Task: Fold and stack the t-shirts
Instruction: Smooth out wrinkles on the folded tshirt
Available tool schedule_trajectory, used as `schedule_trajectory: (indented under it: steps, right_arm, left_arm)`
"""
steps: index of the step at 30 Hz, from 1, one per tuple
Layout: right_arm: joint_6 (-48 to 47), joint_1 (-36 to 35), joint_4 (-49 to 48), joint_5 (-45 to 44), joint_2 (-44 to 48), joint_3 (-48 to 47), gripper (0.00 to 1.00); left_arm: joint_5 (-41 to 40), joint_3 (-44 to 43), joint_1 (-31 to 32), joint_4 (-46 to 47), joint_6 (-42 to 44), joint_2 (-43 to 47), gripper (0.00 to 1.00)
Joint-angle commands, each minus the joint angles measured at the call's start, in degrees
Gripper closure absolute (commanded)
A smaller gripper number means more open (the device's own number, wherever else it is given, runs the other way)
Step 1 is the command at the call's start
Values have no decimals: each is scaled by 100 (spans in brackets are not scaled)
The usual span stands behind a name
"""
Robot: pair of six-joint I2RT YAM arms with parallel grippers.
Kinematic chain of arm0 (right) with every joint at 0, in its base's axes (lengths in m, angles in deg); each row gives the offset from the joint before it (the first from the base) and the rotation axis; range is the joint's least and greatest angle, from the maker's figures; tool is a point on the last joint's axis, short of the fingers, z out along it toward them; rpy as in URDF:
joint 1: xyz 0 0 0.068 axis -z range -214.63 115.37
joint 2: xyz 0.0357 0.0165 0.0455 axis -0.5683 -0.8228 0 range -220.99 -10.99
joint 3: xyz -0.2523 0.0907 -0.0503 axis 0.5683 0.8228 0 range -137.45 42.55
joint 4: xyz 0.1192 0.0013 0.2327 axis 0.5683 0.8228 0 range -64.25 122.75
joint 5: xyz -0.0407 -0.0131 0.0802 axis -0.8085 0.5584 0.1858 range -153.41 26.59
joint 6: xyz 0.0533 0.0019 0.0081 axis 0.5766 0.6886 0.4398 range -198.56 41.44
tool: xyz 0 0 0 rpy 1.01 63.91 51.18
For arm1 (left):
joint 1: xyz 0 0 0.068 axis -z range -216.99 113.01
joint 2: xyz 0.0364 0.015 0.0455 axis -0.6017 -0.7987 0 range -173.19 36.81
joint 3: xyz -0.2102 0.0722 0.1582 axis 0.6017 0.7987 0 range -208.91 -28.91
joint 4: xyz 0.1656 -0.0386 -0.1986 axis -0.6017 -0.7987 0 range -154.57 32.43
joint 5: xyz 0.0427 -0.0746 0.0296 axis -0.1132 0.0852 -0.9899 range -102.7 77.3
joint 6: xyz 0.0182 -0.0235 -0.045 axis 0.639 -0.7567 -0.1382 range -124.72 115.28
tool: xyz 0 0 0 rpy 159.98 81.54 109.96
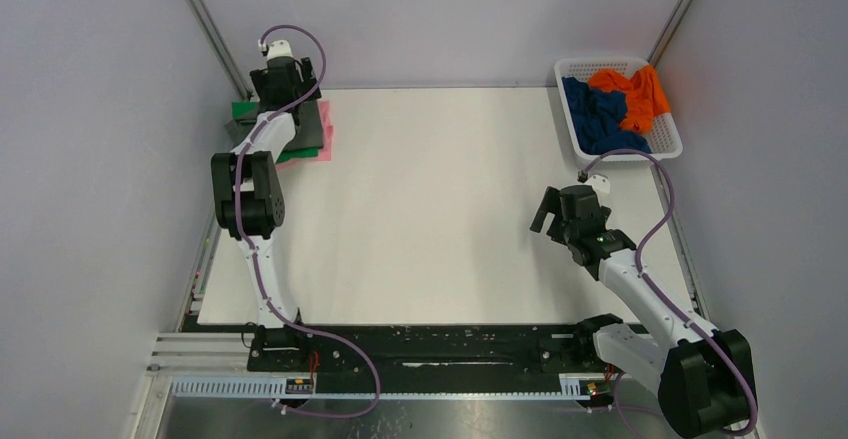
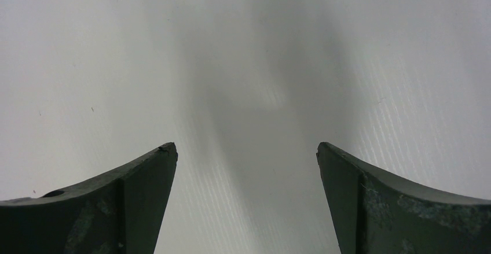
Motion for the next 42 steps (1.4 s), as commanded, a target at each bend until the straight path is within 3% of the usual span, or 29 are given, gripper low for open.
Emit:
schedule_trajectory:
  steps: [1,6,9,17,26,33,38,42]
  right_arm:
    - [-127,19,-87,-187,129,0,1]
    - [-143,19,-84,-268,95,-8,1]
    - [-170,19,-93,-267,42,-42,1]
    - [-194,19,-22,-359,64,-96,1]
    - [-182,19,306,-436,180,-294,2]
    - [-101,19,694,-644,647,-354,2]
    - [-47,19,829,-714,979,-318,1]
    - [-96,19,805,-707,1035,-311,1]
  left_arm:
    - [188,-472,-142,-422,-217,-306,1]
    - [1011,-1018,-301,-1049,-283,-732,1]
    - [1128,-1594,-359,-1631,-313,-1071,1]
    - [1252,-2299,-631,-2103,-403,-1453,1]
    - [61,-2889,-639,-1068,139,-1891,1]
    - [-401,-3481,-647,-594,424,-2303,1]
    - [-624,-3381,-659,-485,402,-2299,1]
    - [-360,-2367,-604,114,266,-1619,1]
